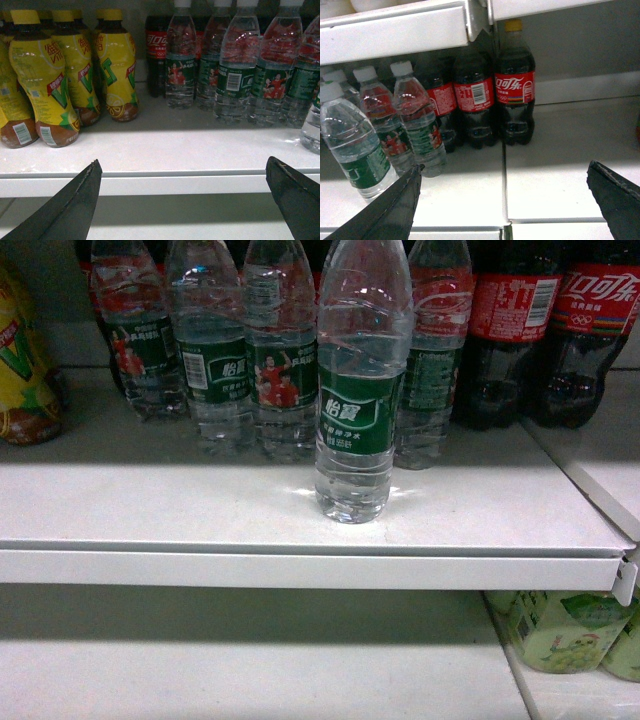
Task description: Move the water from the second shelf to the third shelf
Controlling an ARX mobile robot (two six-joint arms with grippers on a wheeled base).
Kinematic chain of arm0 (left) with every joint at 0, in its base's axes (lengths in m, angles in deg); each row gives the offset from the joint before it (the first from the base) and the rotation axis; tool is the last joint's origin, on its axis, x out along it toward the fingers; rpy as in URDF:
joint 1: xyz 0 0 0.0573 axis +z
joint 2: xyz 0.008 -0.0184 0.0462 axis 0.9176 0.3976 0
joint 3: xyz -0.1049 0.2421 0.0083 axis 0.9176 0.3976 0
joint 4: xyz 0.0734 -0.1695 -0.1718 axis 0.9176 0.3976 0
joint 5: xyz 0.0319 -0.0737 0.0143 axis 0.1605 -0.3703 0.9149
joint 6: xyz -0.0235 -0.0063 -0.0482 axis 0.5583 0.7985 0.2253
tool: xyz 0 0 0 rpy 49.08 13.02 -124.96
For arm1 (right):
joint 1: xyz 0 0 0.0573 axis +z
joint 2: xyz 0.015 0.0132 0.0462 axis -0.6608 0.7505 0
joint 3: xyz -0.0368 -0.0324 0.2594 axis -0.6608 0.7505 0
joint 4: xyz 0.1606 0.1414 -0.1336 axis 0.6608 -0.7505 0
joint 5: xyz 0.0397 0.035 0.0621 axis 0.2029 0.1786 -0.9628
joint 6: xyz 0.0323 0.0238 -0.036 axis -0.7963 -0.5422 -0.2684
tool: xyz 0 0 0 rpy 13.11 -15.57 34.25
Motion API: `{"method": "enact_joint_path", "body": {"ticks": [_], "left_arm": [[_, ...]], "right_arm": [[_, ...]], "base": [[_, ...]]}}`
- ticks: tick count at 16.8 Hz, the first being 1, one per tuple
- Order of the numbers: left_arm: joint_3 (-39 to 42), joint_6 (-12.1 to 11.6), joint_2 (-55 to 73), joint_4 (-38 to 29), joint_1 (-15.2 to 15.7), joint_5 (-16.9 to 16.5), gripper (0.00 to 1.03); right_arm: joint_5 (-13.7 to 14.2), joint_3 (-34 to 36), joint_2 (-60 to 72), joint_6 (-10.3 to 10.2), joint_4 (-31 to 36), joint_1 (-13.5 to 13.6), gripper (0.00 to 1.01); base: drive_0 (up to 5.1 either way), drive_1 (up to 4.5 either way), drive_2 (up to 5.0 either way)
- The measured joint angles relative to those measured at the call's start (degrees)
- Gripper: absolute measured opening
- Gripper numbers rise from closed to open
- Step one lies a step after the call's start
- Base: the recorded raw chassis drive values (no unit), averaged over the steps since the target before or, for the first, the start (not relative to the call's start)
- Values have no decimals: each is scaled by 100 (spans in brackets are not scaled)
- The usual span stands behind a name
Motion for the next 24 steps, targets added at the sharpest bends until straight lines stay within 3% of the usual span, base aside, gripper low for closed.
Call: {"method": "enact_joint_path", "body": {"ticks": [3, 6, 8, 11, 14, 16, 21, 24], "left_arm": [[0, 0, 0, 0, 0, 0, 98], [0, 0, 0, 0, 0, 0, 98], [0, 0, 0, 0, 0, 0, 98], [0, 0, 0, 0, 0, 0, 98], [0, 0, 0, 0, 0, 0, 98], [0, 0, 0, 0, 0, 0, 98], [0, 0, 0, 0, 0, 0, 98], [0, 0, 0, 0, 0, 0, 98]], "right_arm": [[105, -39, 879, 107, 535, 579, 98], [566, -68, 2398, 236, 1659, 1731, 98], [796, -177, 3366, 310, 2240, 2321, 98], [944, -448, 4393, 431, 2640, 2876, 98], [949, -708, 4813, 531, 2686, 3241, 98], [922, -981, 4898, 518, 2614, 3340, 98], [951, -1740, 5394, 282, 2297, 3657, 98], [1108, -2249, 5788, 87, 2024, 3683, 98]], "base": [[0, 0, 0], [0, 0, 0], [0, 0, 0], [0, 0, 0], [0, 0, 0], [0, 0, 0], [0, 0, 0], [0, 0, 0]]}}
